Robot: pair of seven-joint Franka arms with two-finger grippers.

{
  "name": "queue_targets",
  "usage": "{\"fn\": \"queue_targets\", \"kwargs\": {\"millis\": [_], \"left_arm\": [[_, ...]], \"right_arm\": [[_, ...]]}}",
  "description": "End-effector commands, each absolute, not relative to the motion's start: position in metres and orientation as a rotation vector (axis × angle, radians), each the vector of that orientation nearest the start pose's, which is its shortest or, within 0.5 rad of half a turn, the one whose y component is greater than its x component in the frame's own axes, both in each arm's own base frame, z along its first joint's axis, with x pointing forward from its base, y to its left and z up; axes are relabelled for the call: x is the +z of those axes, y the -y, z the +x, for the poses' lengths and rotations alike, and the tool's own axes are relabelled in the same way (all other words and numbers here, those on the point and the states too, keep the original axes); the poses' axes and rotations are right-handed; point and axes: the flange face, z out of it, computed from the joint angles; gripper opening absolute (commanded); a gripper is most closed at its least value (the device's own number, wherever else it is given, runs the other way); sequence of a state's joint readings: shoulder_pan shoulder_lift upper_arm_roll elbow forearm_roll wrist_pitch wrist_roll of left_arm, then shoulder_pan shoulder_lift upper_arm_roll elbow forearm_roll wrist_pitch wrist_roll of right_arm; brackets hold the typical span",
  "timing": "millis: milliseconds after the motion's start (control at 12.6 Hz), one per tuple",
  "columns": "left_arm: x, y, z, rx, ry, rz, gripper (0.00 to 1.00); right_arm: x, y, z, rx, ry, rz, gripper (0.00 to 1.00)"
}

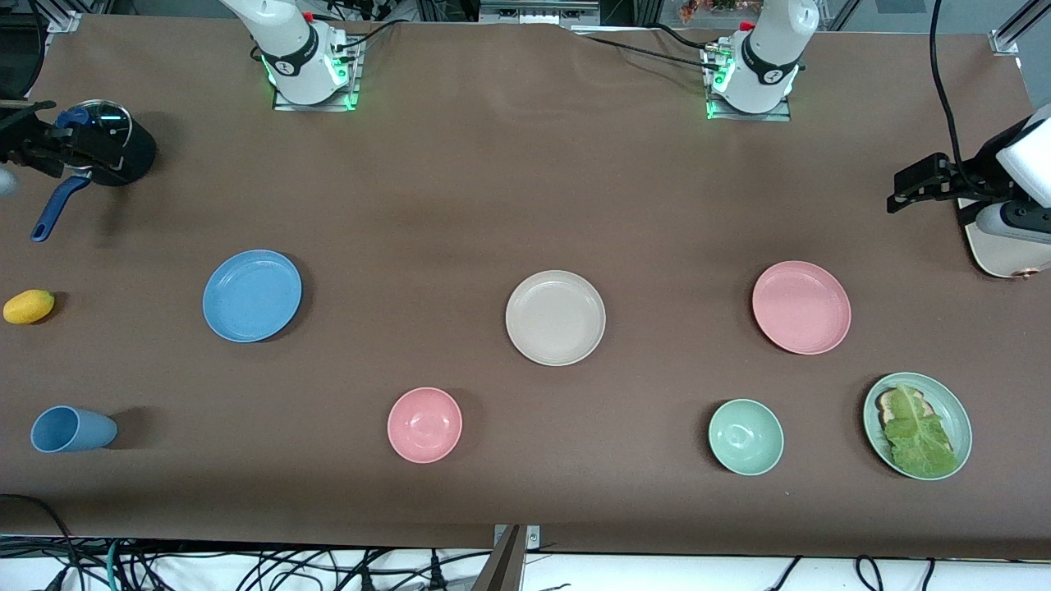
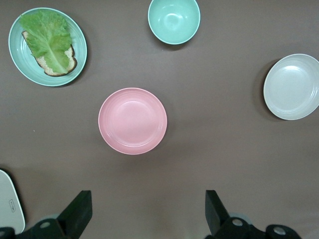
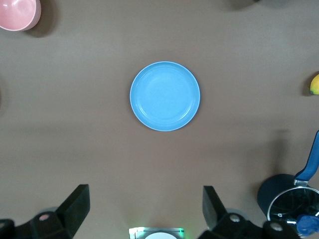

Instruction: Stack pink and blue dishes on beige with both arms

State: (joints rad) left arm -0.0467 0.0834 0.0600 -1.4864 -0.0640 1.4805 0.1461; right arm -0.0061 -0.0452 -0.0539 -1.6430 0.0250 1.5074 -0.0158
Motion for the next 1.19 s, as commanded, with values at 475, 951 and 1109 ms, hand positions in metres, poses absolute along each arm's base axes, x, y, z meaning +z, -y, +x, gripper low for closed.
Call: {"fn": "queue_targets", "kwargs": {"millis": [475,951,1109], "left_arm": [[0.6138,0.0013,0.5708,0.119,-0.241,-3.200,1.00],[0.6154,-0.0023,0.5712,0.109,-0.224,-3.199,1.00],[0.6161,-0.0020,0.5713,0.106,-0.225,-3.202,1.00]], "right_arm": [[0.6150,0.0320,0.5312,0.137,-0.047,-3.113,1.00],[0.6135,0.0337,0.5308,0.143,-0.053,-3.106,1.00],[0.6136,0.0328,0.5310,0.141,-0.051,-3.105,1.00]]}}
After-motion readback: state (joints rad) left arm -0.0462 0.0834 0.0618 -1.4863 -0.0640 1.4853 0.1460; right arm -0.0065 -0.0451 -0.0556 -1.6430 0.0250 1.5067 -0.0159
